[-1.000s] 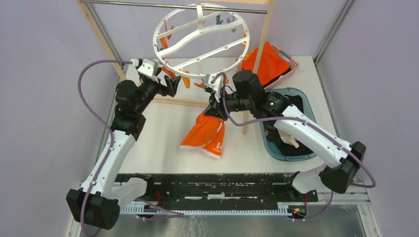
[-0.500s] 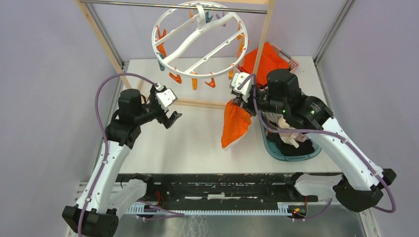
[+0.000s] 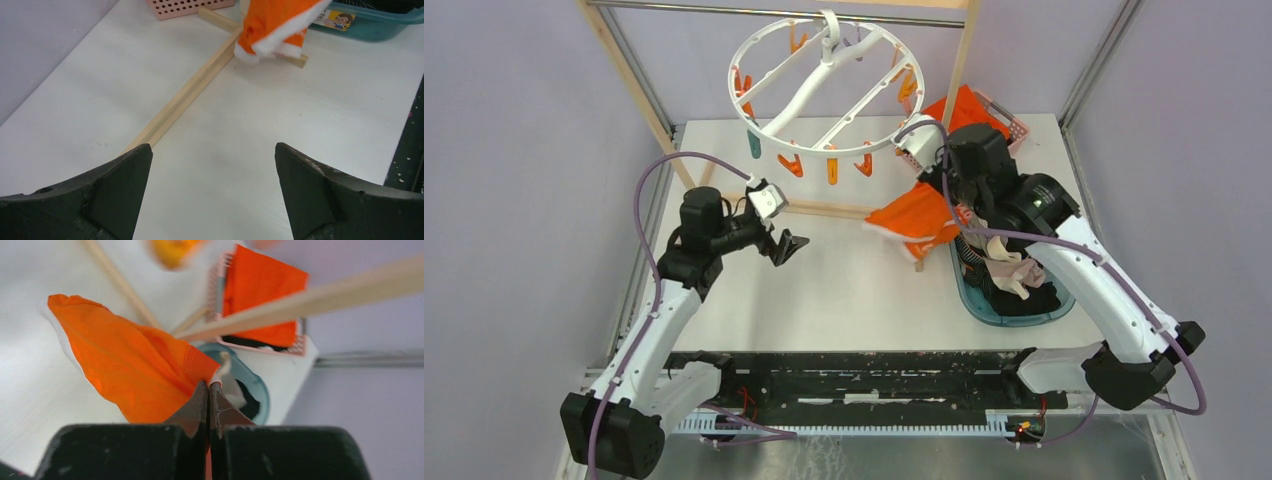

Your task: Remove the underwear clipped to the hanger

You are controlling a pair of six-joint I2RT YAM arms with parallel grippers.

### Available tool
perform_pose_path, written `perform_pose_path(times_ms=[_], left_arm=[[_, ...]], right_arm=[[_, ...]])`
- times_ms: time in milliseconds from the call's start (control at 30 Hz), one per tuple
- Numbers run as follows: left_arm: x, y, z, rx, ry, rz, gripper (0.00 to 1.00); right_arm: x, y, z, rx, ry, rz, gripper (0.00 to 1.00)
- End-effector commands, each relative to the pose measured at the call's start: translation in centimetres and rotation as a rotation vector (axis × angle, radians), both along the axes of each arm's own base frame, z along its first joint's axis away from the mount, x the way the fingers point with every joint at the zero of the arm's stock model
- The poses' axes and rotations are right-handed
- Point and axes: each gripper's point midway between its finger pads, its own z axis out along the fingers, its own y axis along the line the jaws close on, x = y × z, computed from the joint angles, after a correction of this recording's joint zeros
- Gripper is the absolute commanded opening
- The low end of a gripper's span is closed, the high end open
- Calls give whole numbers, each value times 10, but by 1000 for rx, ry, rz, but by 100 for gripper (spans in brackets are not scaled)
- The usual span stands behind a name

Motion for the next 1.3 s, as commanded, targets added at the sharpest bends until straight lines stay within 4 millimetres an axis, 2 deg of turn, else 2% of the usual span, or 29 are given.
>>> perform_pose_path(times_ms=[0, 133, 267, 333, 633, 700, 800, 1033, 1100, 1167, 1267], left_arm=[[10, 3, 26, -46, -110, 51, 100], [20, 13, 22, -17, -121, 122, 100], [29, 22, 21, 1, -127, 188, 100], [30, 22, 21, 0, -127, 192, 100], [29, 27, 22, 17, -143, 212, 100], [28, 28, 22, 23, -145, 215, 100], [29, 33, 21, 46, -152, 232, 100], [31, 46, 21, 90, -179, 296, 100], [31, 47, 18, 98, -174, 298, 100], [31, 50, 17, 110, -172, 308, 100], [32, 58, 12, 142, -165, 346, 100]], right_arm=[[8, -94, 94, -68, -310, -340, 0], [3, -145, 123, -185, -393, -509, 0], [2, -173, 127, -304, -417, -617, 0], [5, -178, 115, -344, -390, -628, 0], [20, -188, 39, -475, -172, -609, 0], [18, -189, 17, -479, -111, -588, 0], [13, -196, -30, -499, 29, -559, 0], [-16, -226, -161, -561, 388, -545, 0], [-31, -224, -193, -537, 505, -508, 0], [-49, -213, -219, -497, 628, -440, 0], [-78, -192, -241, -425, 796, -321, 2]])
